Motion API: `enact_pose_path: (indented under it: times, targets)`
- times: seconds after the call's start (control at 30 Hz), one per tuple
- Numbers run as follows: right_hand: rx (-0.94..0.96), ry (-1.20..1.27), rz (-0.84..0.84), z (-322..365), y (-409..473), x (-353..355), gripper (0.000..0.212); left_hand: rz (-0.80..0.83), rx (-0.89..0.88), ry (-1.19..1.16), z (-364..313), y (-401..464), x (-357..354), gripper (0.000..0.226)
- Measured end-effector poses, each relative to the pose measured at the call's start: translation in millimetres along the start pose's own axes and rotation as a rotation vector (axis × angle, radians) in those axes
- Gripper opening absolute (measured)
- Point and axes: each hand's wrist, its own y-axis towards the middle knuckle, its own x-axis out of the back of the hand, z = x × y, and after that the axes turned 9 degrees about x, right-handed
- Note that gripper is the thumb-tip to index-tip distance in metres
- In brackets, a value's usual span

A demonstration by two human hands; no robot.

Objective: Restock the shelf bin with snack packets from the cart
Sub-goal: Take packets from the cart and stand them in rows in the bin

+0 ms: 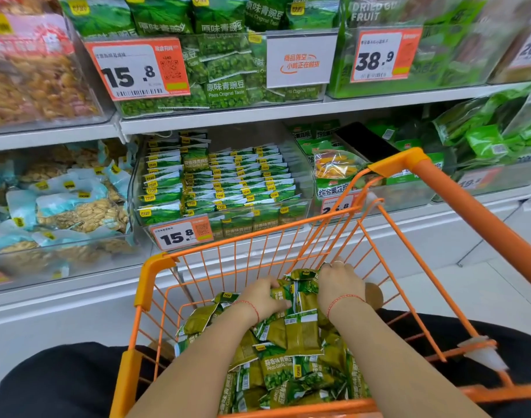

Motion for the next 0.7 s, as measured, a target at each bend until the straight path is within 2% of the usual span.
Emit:
enact_pose_path:
  times: [0.17, 0.27, 0.3, 0.33, 0.43, 0.47, 0.5, 0.57, 0.6, 0.63, 0.7]
  targets:
    - [0.009, -0.005, 0.041, -0.9, 0.6, -2.0, 0.052, 0.021, 0.003, 0.077, 0.0, 1.2, 2.0, 0.068]
    - [0.013, 0.118, 0.039, -3.4, 4.5, -6.8, 0.068, 0.053, 0.017, 0.044, 3.9, 0.2, 13.5, 0.069]
    - [-0.007, 0.162, 0.034, -3.5, 5.4, -7.6, 0.068, 0.075, 0.019, 0.033, 5.1, -0.2, 18.7, 0.069]
    - [-0.027, 0.193, 0.025, -3.3, 6.7, -7.8, 0.06, 0.093, 0.019, 0.029, 6.4, -0.5, 25.0, 0.07]
    - [-0.048, 0.238, 0.009, -3.8, 9.2, -3.6, 0.013, 0.147, -0.005, -0.029, 4.9, -4.6, 50.9, 0.068]
    - [-0.046, 0.263, 0.007, -4.1, 10.1, -1.2, 0.011, 0.176, -0.016, -0.115, 3.6, -6.2, 59.7, 0.064]
    - [-0.037, 0.312, 0.007, -4.7, 12.0, -0.1, 0.02, 0.213, -0.025, -0.225, 1.6, -8.3, 66.8, 0.057]
    - [0.005, 0.467, 0.032, -5.7, 15.2, 1.6, 0.027, 0.292, -0.055, -0.442, -1.4, -12.7, 73.6, 0.034]
    - [0.02, 0.601, 0.054, -4.2, 16.0, 2.8, 0.021, 0.324, -0.076, -0.506, -2.1, -14.0, 73.6, 0.029]
    - [0.013, 0.8, 0.095, -2.4, 15.2, 5.6, 0.015, 0.356, -0.087, -0.553, -3.6, -14.9, 71.7, 0.027]
    - [-0.098, 1.301, 0.242, 1.1, 11.7, 13.0, 0.02, 0.391, -0.087, -0.652, -6.7, -14.5, 63.8, 0.023]
